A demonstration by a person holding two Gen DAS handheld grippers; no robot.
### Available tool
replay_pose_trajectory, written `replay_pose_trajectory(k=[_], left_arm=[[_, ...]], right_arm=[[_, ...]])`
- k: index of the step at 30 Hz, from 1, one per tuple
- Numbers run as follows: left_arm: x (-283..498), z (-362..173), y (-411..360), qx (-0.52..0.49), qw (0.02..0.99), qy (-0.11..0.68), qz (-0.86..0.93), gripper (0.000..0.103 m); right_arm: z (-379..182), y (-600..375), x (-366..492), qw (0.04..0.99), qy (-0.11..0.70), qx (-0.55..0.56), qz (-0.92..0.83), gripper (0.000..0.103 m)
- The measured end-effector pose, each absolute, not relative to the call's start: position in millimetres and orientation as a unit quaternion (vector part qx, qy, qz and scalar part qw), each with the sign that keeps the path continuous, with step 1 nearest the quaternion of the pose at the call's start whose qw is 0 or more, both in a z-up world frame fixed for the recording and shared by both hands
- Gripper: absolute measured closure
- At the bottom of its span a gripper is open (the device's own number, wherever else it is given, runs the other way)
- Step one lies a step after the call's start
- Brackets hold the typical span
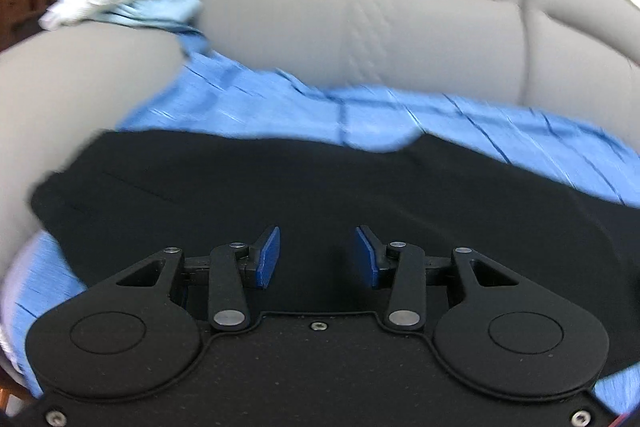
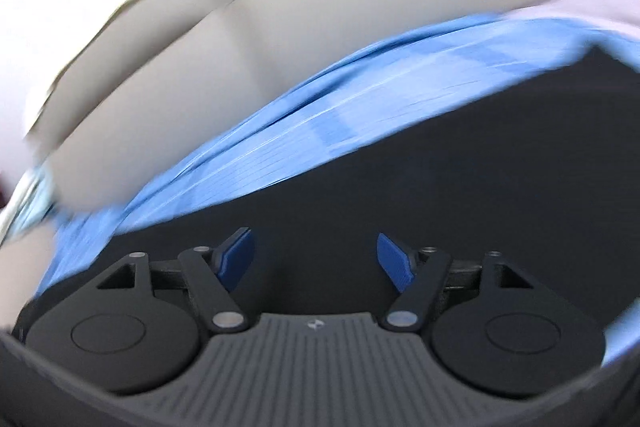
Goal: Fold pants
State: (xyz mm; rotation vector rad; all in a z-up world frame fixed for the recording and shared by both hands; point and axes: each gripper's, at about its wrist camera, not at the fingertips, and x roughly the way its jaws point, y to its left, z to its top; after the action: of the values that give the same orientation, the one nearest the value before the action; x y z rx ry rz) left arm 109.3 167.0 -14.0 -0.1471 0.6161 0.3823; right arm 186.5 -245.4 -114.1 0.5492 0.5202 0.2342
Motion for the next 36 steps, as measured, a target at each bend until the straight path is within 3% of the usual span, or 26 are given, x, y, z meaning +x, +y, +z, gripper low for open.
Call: replay_pose_trajectory(k=[5,11,29,36], left_arm=[[125,-39,151,-0.059,0.921,0.338,0.186,0.063],[118,-47,151,-0.039,0.915,0.346,0.202,0.059],[124,-44,157,-0.044,0.91,0.354,0.21,0.054],[122,-42,159,-0.044,0.908,0.356,0.215,0.053]], right_arm=[[-141,-327,138,0.924,0.2,0.321,-0.052,0.023],[-172,-380,129,0.899,0.196,0.358,-0.159,0.023],[-182,-413,174,0.922,0.213,0.288,-0.148,0.018],[-178,-419,186,0.926,0.206,0.29,-0.125,0.025]])
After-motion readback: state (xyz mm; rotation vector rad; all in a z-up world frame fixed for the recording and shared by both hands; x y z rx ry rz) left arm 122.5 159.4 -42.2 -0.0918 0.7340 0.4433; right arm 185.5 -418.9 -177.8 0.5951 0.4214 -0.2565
